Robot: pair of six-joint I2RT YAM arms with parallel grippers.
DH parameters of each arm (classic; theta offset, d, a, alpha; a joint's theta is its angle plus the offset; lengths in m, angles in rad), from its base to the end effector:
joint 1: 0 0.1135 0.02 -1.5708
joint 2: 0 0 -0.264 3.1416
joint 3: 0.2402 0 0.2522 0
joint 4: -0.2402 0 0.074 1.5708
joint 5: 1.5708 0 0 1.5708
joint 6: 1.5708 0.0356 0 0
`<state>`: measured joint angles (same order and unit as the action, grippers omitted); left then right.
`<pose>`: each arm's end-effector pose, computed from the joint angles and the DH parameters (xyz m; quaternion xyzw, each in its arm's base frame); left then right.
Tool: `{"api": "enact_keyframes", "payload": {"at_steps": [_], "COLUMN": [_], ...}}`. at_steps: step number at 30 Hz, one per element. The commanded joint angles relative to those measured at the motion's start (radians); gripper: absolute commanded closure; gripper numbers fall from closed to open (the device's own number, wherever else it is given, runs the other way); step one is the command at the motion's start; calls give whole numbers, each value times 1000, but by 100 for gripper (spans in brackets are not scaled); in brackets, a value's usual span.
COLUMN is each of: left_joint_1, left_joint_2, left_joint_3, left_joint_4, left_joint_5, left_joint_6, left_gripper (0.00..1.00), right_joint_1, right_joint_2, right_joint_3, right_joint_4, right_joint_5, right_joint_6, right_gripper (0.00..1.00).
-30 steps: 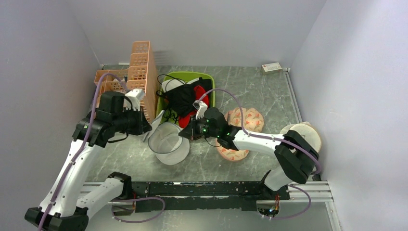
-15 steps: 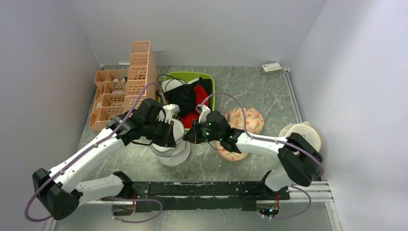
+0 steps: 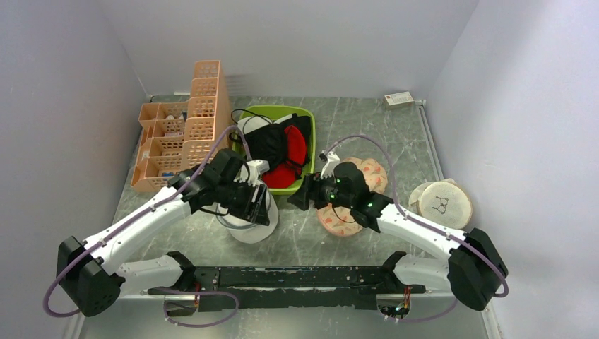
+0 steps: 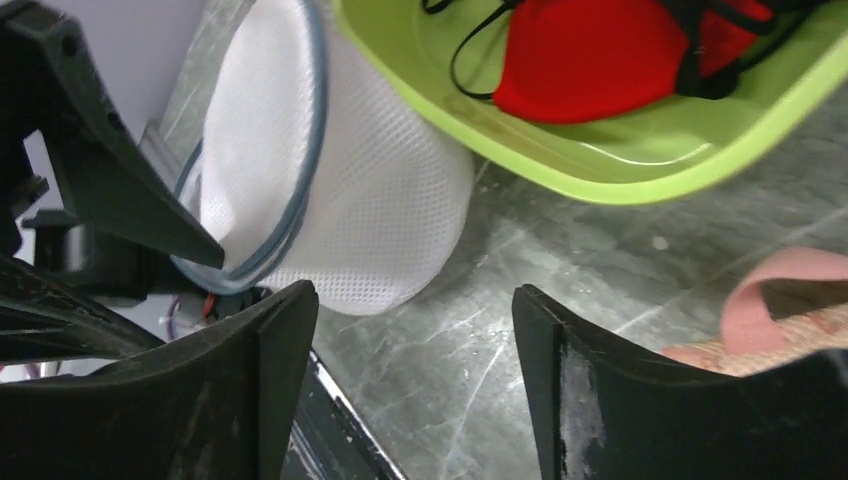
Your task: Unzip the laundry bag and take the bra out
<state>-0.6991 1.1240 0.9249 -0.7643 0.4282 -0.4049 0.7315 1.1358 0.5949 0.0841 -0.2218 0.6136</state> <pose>0.1578 -0.1520 0.2746 0.1995 0.9131 -0.3259 0.1425 0.1787 0.1710 0.2303 -0.1081 0.8387 0.4008 0.3525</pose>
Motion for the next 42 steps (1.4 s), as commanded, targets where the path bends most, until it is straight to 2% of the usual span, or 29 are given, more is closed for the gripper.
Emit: {"api": "enact_keyframes", "payload": {"at_steps": [1, 2, 4, 5, 8, 12, 14, 17, 22, 24, 27, 31, 35, 38, 40, 42], "left_joint_1": [-9, -9, -9, -9, -9, -8, -8, -8, -8, -8, -7, -8, -8, -7, -8, -7], "left_joint_2": [-30, -40, -68, -83, -137, -196, -219, -241, -313, -345, -383, -395, -399, -393, -384, -373], "left_joint_3": [105, 136, 195, 218, 253, 257, 254, 248, 221, 213, 217, 234, 233, 228, 227, 230], "left_joint_4": [-66, -91, -119, -121, -100, -76, -76, -82, -53, -51, -62, -94, -97, -76, -60, -56], "left_joint_5": [-12, -33, -87, -117, -180, -236, -267, -282, -272, -278, -296, -314, -324, -322, -308, -300], "left_joint_6": [78, 89, 87, 74, 19, -17, -21, -21, -46, -59, -75, -84, -85, -89, -88, -81], "left_gripper": [20, 12, 3, 1, 0, 0, 0, 0, 0, 0, 0, 0, 0, 0, 0, 0], "right_joint_1": [18, 25, 55, 76, 138, 184, 205, 242, 328, 365, 415, 441, 438, 438, 436, 428], "right_joint_2": [42, 64, 123, 157, 253, 370, 436, 543, 729, 810, 924, 971, 959, 899, 828, 751], "right_joint_3": [32, 42, 77, 98, 130, 125, 134, 174, 277, 323, 435, 487, 490, 432, 413, 334], "right_joint_4": [77, 99, 123, 128, 210, 337, 375, 432, 633, 729, 764, 794, 798, 769, 649, 584], "right_joint_5": [-149, -168, -199, -200, -221, -174, -153, -125, -125, -102, -52, 1, -41, -35, -7, 16], "right_joint_6": [-4, 1, -1, -1, 44, 148, 181, 207, 261, 281, 289, 284, 279, 251, 229, 203], "right_gripper": [24, 20, 12, 8, 5, 5, 10, 30, 45, 47, 47, 47, 41, 27, 17, 12]}}
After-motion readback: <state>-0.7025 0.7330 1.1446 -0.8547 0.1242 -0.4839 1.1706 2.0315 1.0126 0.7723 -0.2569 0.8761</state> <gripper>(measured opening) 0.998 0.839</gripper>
